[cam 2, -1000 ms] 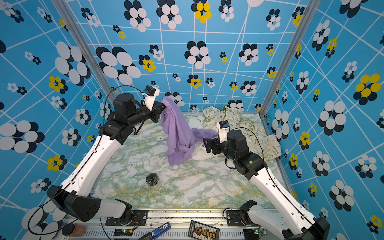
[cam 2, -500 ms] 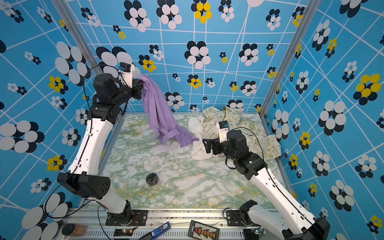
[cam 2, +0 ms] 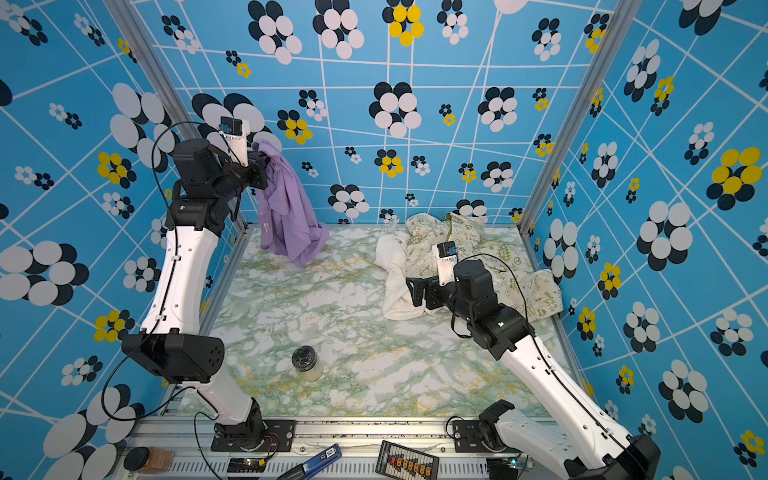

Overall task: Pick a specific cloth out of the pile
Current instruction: 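Carry the purple cloth with the left gripper to the far corner while the right releases, then lower the purple cloth onto the table with the left gripper and release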

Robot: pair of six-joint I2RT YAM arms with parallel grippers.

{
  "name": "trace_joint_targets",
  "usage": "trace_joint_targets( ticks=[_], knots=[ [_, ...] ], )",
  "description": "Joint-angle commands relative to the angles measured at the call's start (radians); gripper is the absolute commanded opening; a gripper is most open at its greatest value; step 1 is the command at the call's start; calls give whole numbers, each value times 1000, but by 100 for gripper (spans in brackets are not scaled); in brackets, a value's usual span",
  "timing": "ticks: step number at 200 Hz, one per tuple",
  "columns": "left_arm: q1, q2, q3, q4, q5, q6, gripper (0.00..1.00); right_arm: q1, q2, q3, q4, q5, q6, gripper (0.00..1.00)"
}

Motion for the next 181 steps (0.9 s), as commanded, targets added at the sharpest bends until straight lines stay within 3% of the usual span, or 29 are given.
trace_joint_targets(
  ticks=[1,58,117,181],
  knots=[
    [17,-41,-118,65,-6,-13,0,6,-2,-9,-21,10,-9,99],
    [50,-155,-492,132,3,-42,0,6,-2,-20,-45,19,-5,99],
    [84,-321,-860,72,-36,-49,0,6,-7,-30,-69,23,-6,99],
    [158,-386,-1065,89,-50,-166,0,5,13,-36,-92,21,14,99]
  ],
)
